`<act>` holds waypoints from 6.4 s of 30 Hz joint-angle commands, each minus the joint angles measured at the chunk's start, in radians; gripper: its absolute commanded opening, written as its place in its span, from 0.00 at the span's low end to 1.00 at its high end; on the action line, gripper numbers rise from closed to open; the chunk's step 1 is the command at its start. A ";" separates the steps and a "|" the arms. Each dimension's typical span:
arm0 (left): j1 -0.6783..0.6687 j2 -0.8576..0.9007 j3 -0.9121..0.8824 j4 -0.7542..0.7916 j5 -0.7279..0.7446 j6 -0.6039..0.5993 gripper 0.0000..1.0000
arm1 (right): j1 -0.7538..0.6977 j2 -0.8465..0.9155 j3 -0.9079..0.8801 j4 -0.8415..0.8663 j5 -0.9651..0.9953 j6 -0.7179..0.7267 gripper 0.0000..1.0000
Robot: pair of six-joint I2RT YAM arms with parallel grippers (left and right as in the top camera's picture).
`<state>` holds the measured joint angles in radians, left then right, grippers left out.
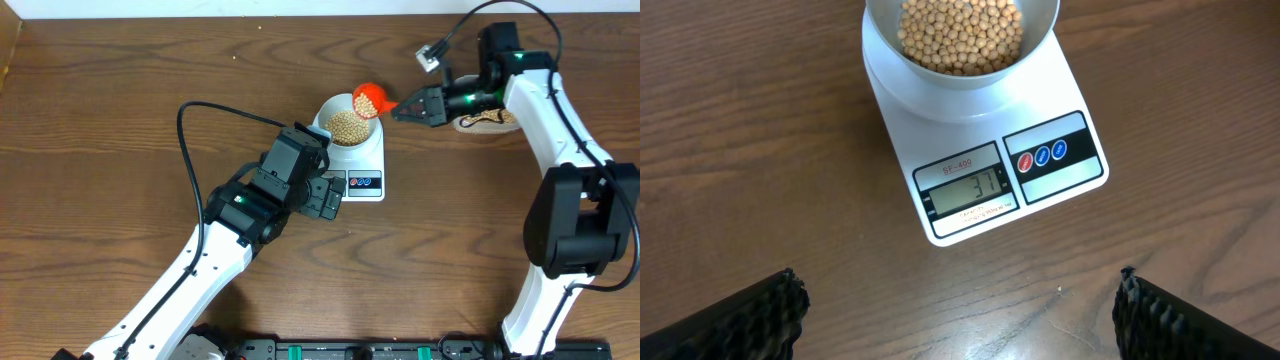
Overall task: Scoop item into bowl and weigh 50g on scale
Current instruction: 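Carry the filled red scoop left over the grey bowl, then tilt the red scoop with the right gripper to pour soybeans into bowl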
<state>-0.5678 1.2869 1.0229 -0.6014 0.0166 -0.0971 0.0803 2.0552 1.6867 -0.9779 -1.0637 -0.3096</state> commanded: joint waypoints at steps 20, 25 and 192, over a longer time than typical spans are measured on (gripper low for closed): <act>0.000 0.000 0.004 0.000 -0.002 0.010 1.00 | 0.147 0.011 0.047 0.043 0.349 -0.021 0.02; 0.000 0.000 0.004 0.000 -0.002 0.010 1.00 | 0.154 0.010 0.082 0.041 0.370 -0.029 0.02; 0.000 0.000 0.004 0.000 -0.002 0.010 1.00 | 0.265 -0.112 0.095 0.041 0.591 -0.478 0.01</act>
<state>-0.5678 1.2869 1.0229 -0.6014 0.0166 -0.0971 0.3374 1.9762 1.7580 -0.9352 -0.4583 -0.7429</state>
